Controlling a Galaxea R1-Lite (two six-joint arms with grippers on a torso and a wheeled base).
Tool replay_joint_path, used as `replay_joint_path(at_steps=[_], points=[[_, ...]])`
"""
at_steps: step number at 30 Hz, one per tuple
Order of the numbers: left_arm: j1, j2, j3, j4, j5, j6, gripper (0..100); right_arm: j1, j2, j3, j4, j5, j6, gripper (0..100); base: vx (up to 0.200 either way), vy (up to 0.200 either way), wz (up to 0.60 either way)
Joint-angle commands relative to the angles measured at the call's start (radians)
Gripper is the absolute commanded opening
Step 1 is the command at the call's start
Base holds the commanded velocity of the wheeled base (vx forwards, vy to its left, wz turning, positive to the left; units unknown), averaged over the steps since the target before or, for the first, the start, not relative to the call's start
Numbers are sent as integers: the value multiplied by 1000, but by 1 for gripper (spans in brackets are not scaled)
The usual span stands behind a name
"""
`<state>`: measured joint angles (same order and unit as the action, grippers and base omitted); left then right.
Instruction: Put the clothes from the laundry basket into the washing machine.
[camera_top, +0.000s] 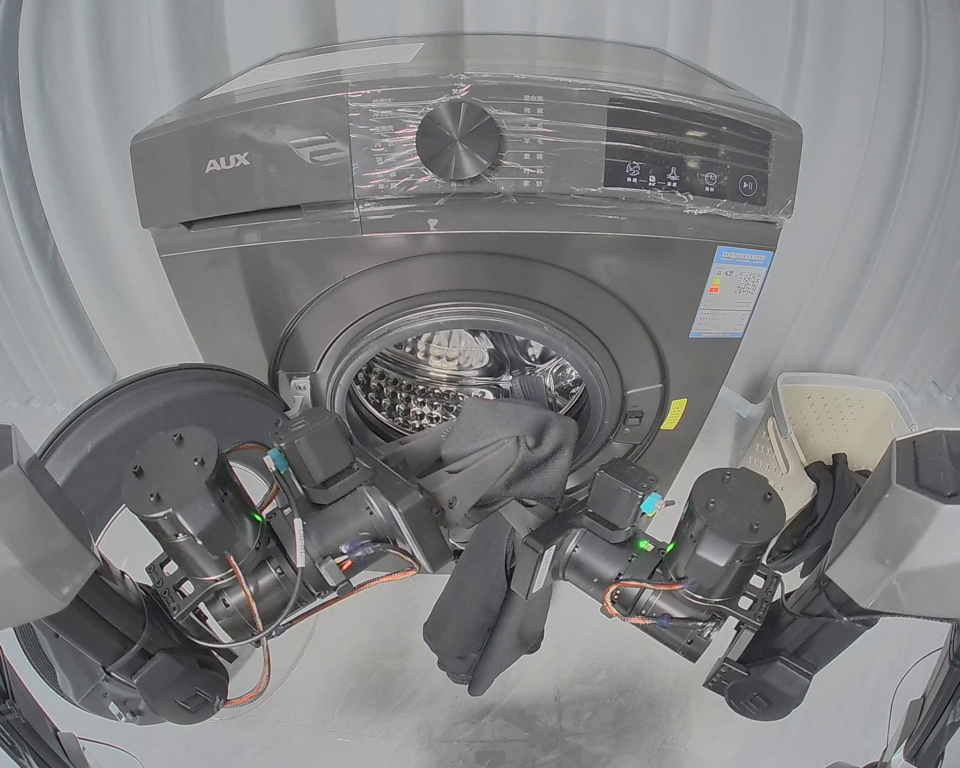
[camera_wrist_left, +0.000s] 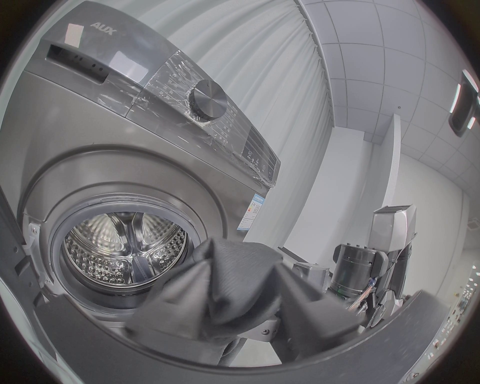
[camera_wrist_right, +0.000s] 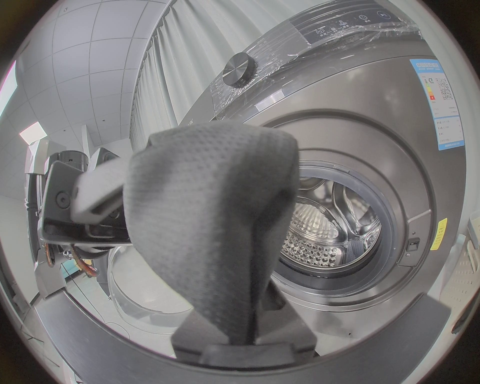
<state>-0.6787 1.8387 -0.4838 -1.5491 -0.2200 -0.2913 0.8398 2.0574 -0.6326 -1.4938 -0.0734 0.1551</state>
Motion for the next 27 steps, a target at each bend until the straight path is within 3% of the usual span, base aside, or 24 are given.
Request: replay_joint_path(at_steps=[1,8,12,21,27], points=[[4,-13,-4,0,5,-40,100,-8,-56,45,-3,7,3,0,0,0,0],[76,-42,27,0,2,-52,100,-39,-114,109,-5,29,9,0,0,0,0],[102,-24,94,0,-2,-49,100,-45,-129,96,-6,46,11,0,0,0,0],[103,93,152,0,-1,-32,100,-31,-140,74,-6,76,12,0,0,0,0],[105,212,162,0,7,37,100,-30,-165,74,-6,92,14,0,0,0,0]])
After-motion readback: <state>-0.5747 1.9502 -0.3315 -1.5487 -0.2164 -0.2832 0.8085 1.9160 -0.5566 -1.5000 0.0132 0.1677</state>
